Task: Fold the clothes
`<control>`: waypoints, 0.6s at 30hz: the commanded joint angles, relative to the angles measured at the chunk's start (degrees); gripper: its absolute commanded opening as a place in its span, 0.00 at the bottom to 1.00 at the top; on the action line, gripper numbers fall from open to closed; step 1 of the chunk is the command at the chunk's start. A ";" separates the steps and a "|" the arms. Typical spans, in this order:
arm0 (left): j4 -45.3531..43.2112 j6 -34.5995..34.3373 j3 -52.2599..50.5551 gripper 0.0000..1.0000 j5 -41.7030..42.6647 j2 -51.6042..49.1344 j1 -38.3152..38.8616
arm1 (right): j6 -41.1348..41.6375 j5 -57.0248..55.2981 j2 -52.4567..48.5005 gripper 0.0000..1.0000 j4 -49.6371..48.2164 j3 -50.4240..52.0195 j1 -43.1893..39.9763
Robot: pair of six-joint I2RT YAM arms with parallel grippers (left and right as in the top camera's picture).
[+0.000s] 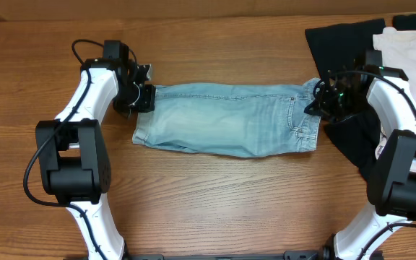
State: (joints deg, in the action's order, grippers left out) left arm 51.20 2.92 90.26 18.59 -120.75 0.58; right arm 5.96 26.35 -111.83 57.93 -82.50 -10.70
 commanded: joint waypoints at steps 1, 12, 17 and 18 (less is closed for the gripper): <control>0.46 -2.27 -0.68 0.04 -0.98 -0.09 -0.63 | -0.07 -0.20 1.05 0.04 -0.66 -2.38 -0.98; -3.82 -1.68 -2.62 0.04 -2.99 -0.11 -0.55 | -2.03 2.60 1.05 0.04 2.25 -6.40 -0.94; -5.01 -4.28 -3.82 0.04 -3.72 -0.11 -0.96 | -3.26 2.62 1.05 0.04 5.70 -10.64 -0.94; -5.20 -4.31 -3.87 0.04 -3.50 -0.11 -0.96 | -3.26 2.64 1.05 0.04 6.34 -11.52 -0.94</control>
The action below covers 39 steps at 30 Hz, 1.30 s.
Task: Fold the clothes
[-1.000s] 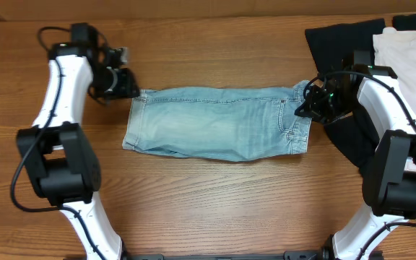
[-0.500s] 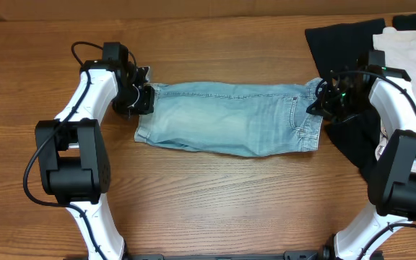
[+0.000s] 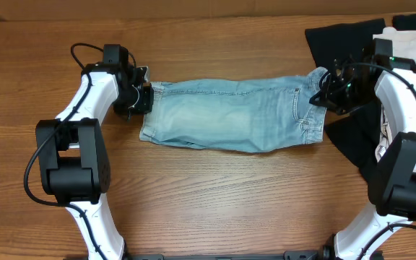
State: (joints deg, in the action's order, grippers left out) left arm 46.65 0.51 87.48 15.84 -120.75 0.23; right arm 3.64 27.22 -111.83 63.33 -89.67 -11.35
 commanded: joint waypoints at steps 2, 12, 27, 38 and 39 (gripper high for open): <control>-1.07 -2.49 -1.09 0.04 -0.26 -0.11 -0.48 | -0.94 1.75 1.05 0.04 1.95 -5.60 -0.13; -3.41 -3.98 -1.09 0.04 2.01 -0.11 0.98 | -0.90 1.75 1.05 0.04 3.67 -6.43 4.28; -4.79 -3.76 -5.75 0.04 -4.15 -0.13 -0.35 | -0.26 -0.94 1.05 0.04 4.46 -7.04 5.84; -4.22 -3.74 -5.90 0.04 -2.71 -0.13 -0.55 | -0.44 -3.17 1.05 0.04 10.71 -15.50 5.27; -4.26 -3.74 -5.90 0.04 -2.67 -0.13 -0.57 | -0.44 -3.02 1.05 0.04 11.58 -16.28 5.53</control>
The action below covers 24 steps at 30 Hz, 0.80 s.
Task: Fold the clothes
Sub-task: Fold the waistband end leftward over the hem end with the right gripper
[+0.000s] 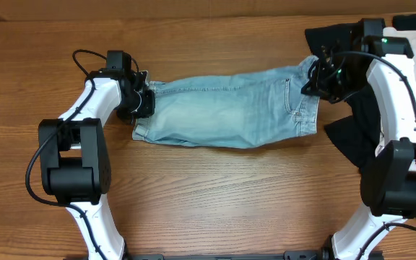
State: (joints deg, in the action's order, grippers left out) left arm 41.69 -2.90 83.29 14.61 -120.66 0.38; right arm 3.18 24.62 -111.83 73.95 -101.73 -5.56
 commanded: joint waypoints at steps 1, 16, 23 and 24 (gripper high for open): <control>0.63 -0.33 -1.70 0.04 -1.44 -0.22 -0.72 | 0.04 -0.13 1.05 0.04 1.60 -4.76 0.00; 0.35 -0.57 -1.81 0.04 -1.03 -0.22 -0.31 | 13.40 0.24 1.05 0.04 -4.96 -5.70 17.27; 0.31 -0.59 -1.81 0.04 -0.98 -0.22 -0.31 | 25.24 -5.44 0.00 0.04 -15.04 -5.49 27.50; 0.28 -0.59 -1.81 0.04 -0.98 -0.22 -0.31 | 26.27 -6.43 -0.31 0.04 -16.17 -5.49 28.68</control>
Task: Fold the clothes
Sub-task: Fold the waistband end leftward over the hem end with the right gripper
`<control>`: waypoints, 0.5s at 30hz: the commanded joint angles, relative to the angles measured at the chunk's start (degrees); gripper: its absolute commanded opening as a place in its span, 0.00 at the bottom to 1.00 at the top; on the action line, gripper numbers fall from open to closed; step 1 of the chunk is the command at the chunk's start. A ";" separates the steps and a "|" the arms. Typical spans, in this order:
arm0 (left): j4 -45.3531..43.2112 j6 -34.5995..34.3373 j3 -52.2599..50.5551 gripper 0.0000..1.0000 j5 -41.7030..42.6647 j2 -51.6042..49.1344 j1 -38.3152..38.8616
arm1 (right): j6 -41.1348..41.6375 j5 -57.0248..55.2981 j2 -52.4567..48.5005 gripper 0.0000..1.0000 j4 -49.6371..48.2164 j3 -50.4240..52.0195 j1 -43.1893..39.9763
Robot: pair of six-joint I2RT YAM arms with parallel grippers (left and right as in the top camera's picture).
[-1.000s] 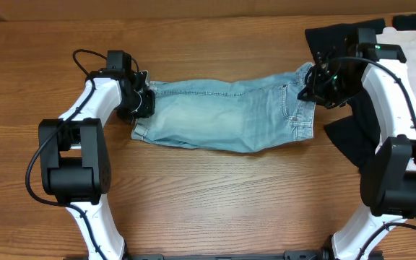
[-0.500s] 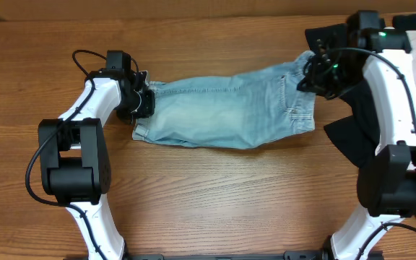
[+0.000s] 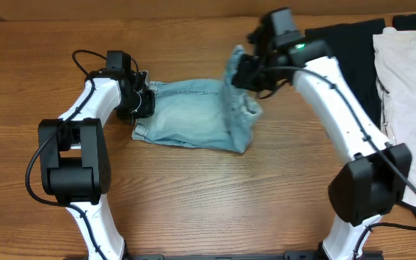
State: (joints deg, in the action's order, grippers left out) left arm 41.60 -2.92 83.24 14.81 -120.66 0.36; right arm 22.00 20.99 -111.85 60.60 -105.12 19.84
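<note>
Light blue denim shorts (image 3: 190,121) lie on the wooden table in the overhead view. Their right end (image 3: 238,94) is lifted and hangs down over the middle, with my right gripper (image 3: 243,72) shut on its top edge. At the left end my left gripper (image 3: 146,97) is shut on the hem and holds it against the table. The fingers of both grippers are mostly hidden by cloth and arm.
A black garment (image 3: 341,40) and a white garment (image 3: 410,79) lie piled at the table's right end. A bit of blue cloth shows at the top right corner. Bare wood lies in front of the shorts.
My right gripper has moved well to the left with the waistband end, which now hangs over the shorts' middle. The left gripper has stayed at the hem.
Both grippers held the ends of the flat shorts, left at the hem, right at the waistband. The shorts shifted a little to the right, then back with the right end raised. Now the right end is carried leftward over the rest.
</note>
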 commanded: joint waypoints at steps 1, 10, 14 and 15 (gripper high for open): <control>0.35 -0.59 -1.77 0.04 -0.96 -0.22 -0.28 | 9.33 -4.37 -1.09 0.04 -4.39 -2.10 4.87; 0.28 -0.57 -1.77 0.04 0.07 -0.22 0.04 | 17.09 -6.62 -9.33 0.04 -13.62 -2.10 11.78; 0.31 -0.59 -1.77 0.04 0.09 -0.22 0.09 | 19.71 -5.51 -11.23 0.04 -18.32 -2.10 13.20; 0.31 -0.57 -1.77 0.04 0.07 -0.22 0.09 | 20.00 -5.01 -11.23 0.04 -19.34 -2.10 13.49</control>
State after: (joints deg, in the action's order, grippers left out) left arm 41.52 -2.92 83.18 15.20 -120.66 0.36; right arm 38.28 14.59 -123.33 43.90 -105.14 32.32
